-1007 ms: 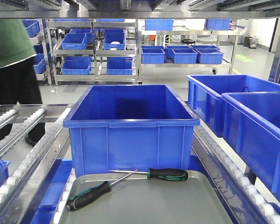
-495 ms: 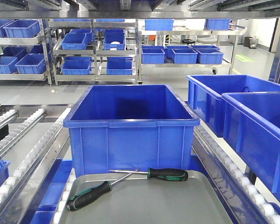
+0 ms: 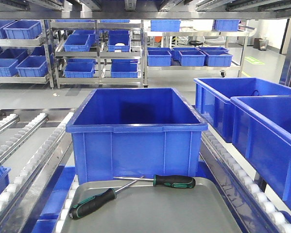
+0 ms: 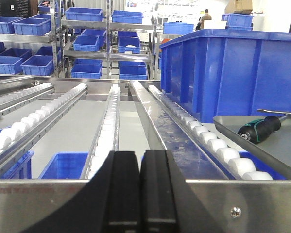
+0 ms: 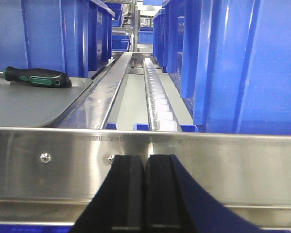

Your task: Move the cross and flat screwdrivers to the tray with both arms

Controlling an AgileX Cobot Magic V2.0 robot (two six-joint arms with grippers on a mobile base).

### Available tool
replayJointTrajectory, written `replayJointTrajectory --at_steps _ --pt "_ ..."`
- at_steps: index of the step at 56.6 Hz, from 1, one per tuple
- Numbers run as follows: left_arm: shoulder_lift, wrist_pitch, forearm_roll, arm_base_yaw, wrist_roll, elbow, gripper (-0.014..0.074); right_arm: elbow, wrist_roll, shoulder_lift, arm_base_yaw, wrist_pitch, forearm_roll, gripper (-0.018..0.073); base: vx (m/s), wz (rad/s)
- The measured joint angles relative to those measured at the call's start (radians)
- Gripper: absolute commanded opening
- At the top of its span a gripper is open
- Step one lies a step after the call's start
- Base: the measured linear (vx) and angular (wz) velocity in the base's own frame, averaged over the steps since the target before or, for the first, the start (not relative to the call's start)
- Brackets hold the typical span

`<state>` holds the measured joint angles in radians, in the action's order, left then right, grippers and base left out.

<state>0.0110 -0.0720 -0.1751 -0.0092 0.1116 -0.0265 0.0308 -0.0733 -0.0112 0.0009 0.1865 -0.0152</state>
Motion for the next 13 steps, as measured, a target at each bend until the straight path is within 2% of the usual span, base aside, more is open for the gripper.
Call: replayJointTrajectory --at_steps 13 --pt "0.000 0.000 0.000 0.000 0.000 0.000 -0.0008 0.000 0.000 0.000 0.000 0.000 0.000 -0.0009 0.00 0.00"
